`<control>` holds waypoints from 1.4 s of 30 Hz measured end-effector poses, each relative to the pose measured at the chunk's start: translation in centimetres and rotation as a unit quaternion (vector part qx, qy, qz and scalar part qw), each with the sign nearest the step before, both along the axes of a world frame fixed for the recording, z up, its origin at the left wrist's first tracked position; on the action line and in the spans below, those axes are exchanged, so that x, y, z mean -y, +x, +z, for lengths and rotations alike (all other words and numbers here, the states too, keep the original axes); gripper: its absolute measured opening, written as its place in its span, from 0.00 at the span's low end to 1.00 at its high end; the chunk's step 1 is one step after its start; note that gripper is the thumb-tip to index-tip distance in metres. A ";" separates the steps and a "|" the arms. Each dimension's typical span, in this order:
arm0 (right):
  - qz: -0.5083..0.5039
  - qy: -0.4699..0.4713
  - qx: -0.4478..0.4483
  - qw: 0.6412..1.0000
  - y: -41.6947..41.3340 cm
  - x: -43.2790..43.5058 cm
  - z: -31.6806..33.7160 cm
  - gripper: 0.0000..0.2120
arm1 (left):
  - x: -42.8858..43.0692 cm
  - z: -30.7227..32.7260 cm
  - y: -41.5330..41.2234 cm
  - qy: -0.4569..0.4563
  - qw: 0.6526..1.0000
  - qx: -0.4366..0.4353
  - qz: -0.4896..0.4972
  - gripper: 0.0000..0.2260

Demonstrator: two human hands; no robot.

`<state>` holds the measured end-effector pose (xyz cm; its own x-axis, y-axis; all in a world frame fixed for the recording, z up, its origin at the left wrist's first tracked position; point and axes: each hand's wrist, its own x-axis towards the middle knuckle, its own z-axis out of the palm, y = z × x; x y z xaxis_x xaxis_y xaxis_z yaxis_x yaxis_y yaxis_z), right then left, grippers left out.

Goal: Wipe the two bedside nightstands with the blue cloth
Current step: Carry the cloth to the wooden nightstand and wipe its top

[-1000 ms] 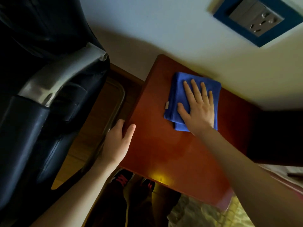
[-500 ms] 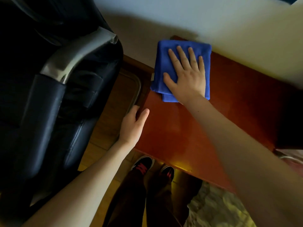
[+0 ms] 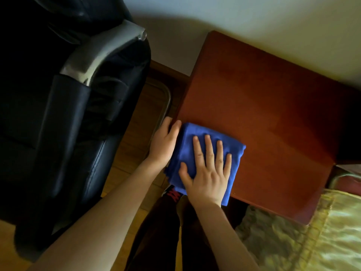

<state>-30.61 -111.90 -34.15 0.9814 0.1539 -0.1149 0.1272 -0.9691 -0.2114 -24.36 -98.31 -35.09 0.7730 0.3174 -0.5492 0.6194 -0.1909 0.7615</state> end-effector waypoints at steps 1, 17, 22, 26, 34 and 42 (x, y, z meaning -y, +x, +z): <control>-0.001 0.000 0.012 1.000 1.5 0.1 0.0 0.33 | 0.0 -0.1 0.0 0.000 1.000 0.002 -0.007 0.16; -0.224 -0.026 0.021 0.974 4.4 18.5 0.3 0.33 | 0.4 0.0 0.1 0.022 0.999 0.007 -0.028 0.17; -0.199 -0.024 0.000 0.980 0.0 13.1 0.7 0.32 | 0.6 0.3 0.2 0.026 0.999 0.003 -0.024 0.15; -0.144 -0.007 -0.006 0.990 0.5 7.8 0.5 0.32 | 0.6 0.1 0.1 0.035 0.999 -0.008 -0.026 0.19; -0.109 0.083 -0.042 0.990 1.2 8.7 2.1 0.29 | 0.6 0.6 0.0 0.008 0.999 -0.011 -0.031 0.20; -0.108 0.045 -0.024 0.993 5.0 14.2 3.8 0.33 | 0.7 0.4 0.0 0.006 1.000 -0.009 -0.028 0.17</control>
<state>-25.64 -126.15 -30.39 0.9865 -0.0478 -0.1569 -0.0937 -0.9494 -0.2998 -24.35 -98.99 -34.65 0.7791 0.2814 -0.5601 0.6218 -0.2341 0.7473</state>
